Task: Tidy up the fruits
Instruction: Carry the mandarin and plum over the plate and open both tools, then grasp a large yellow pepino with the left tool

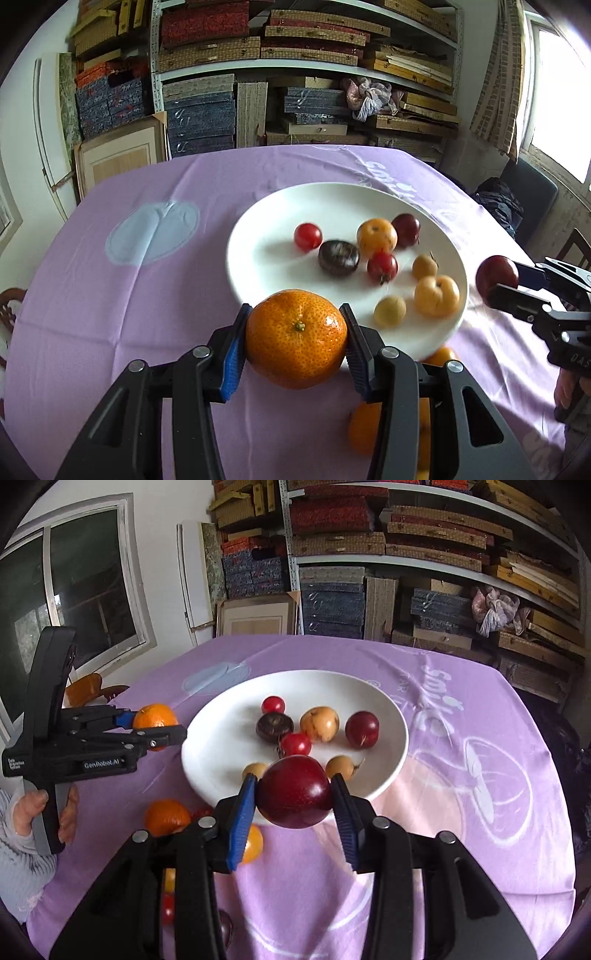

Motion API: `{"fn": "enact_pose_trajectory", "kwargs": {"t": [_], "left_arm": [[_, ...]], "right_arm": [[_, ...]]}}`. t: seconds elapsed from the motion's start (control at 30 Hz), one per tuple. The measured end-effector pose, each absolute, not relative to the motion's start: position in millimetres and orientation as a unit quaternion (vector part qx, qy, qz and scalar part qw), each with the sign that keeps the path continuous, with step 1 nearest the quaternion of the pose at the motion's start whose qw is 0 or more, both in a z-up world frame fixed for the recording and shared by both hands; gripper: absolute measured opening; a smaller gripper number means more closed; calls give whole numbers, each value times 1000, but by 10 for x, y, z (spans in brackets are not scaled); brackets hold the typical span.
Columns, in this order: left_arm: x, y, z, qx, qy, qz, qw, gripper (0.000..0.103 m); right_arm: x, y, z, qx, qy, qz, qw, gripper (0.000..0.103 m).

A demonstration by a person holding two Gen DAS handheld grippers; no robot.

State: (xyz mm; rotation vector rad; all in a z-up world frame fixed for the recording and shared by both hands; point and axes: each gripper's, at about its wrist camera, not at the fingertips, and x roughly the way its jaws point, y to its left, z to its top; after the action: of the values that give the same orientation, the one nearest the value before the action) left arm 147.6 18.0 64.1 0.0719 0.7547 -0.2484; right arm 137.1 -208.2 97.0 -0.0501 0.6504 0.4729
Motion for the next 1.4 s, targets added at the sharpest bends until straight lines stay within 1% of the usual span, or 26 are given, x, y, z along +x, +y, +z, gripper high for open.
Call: {"fn": "enact_pose_trajectory", "kwargs": {"t": [0.27, 0.37, 0.4, 0.43, 0.47, 0.5, 0.57, 0.6, 0.63, 0.67, 0.7, 0.73, 0.77, 0.83, 0.97, 1.07, 1.17, 1.3, 1.4], "left_arm": [[1839, 49, 313, 20, 392, -109, 913, 48], [1831, 44, 330, 28, 384, -105, 917, 49], [1820, 43, 343, 27, 380, -106, 918, 50], [1808, 45, 355, 29, 377, -102, 920, 58], [1792, 54, 374, 29, 371, -100, 923, 68], [1765, 64, 403, 29, 364, -101, 925, 70], [1716, 86, 458, 29, 355, -101, 929, 71], [1688, 97, 488, 28, 351, -100, 930, 71], [1660, 107, 513, 28, 349, -100, 931, 73], [1628, 118, 531, 30, 348, -98, 932, 76], [1576, 135, 546, 34, 348, -95, 932, 79], [1523, 154, 553, 36, 347, -93, 933, 84], [1464, 173, 565, 37, 346, -92, 933, 88], [1295, 209, 584, 35, 351, -100, 930, 90], [880, 225, 558, 40, 366, -130, 921, 92], [532, 201, 525, 41, 369, -148, 917, 94], [217, 112, 454, 52, 362, -159, 917, 97], [72, -12, 324, 80, 357, -145, 919, 97], [84, -72, 253, 91, 363, -148, 916, 100]], "right_arm": [[1752, -1667, 725, -57, 317, 233, 917, 40], [1763, -1669, 709, -51, 309, 240, 919, 41], [1747, -1681, 714, -47, 303, 242, 920, 44], [1733, -1684, 720, -46, 302, 244, 920, 50], [1708, -1696, 736, -45, 299, 242, 922, 52], [1672, -1715, 763, -44, 292, 241, 925, 56], [1615, -1743, 816, -42, 285, 242, 927, 58], [1579, -1764, 839, -40, 282, 241, 928, 61], [1546, -1786, 859, -37, 282, 241, 928, 66], [1512, -1813, 880, -34, 281, 239, 929, 69], [1471, -1844, 909, -29, 279, 237, 930, 78], [1417, -1884, 942, -21, 276, 235, 932, 87], [1355, -1927, 983, -12, 272, 235, 933, 90], [1189, -2034, 1081, 3, 260, 232, 937, 99], [832, -2241, 1178, 21, 248, 229, 941, 99], [606, -2424, 1109, 36, 241, 214, 946, 99], [483, -2612, 969, 73, 238, 202, 947, 99], [526, -2758, 872, 99, 257, 195, 941, 99], [575, -2787, 845, 97, 263, 187, 942, 99]]}}
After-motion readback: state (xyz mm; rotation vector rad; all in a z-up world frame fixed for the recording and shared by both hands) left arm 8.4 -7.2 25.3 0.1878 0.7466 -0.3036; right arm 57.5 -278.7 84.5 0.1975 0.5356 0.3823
